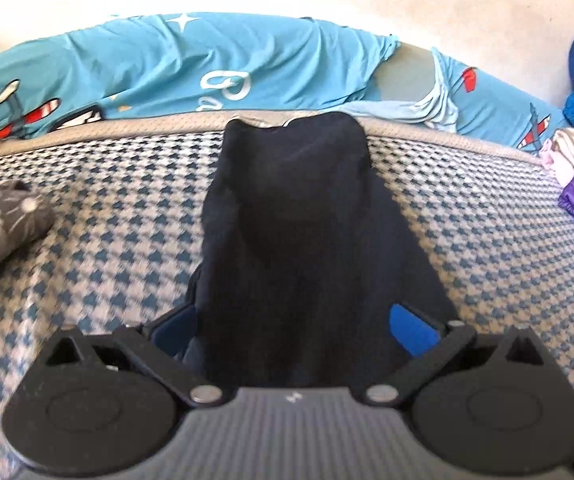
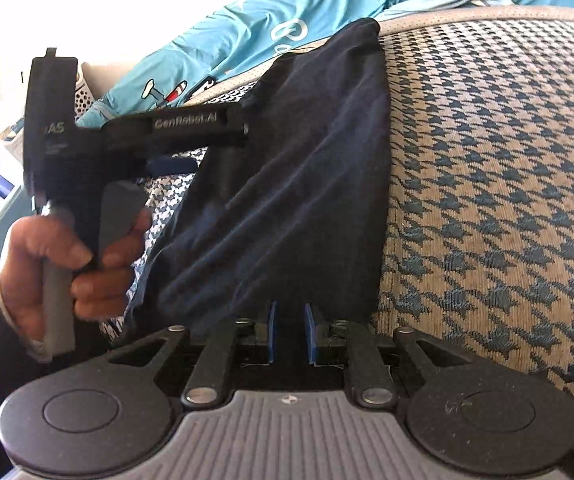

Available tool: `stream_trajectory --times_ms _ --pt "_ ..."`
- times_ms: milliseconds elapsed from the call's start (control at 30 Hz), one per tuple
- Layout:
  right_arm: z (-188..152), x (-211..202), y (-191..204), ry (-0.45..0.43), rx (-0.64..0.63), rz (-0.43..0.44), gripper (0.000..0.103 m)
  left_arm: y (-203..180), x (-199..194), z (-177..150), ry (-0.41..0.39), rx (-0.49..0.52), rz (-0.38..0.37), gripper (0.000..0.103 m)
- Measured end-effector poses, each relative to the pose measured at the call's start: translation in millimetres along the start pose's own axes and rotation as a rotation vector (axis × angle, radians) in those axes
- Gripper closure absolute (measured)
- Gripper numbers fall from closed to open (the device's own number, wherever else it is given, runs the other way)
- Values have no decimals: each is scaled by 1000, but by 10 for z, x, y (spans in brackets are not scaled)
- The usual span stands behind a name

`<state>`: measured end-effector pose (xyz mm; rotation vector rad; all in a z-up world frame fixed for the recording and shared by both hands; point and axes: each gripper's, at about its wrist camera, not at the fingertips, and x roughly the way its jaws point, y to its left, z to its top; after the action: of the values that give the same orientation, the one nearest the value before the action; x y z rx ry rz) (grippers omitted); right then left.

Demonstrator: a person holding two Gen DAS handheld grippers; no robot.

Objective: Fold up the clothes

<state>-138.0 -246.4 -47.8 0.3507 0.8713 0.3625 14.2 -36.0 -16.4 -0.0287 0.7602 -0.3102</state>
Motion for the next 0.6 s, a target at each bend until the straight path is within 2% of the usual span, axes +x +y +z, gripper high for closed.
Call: stream_trajectory --times_ms 267,400,467,600 --pt "-27 -24 -22 -2 11 9 86 211 365 142 39 -58 -54 0" --pt "-22 -17 -39 4 24 16 86 350 506 156 50 -92 1 0" --pt "-29 -25 -58 5 36 22 86 375 522 168 44 -97 6 0" --pt "-23 -33 -98 8 64 35 86 357 569 157 34 -71 62 0"
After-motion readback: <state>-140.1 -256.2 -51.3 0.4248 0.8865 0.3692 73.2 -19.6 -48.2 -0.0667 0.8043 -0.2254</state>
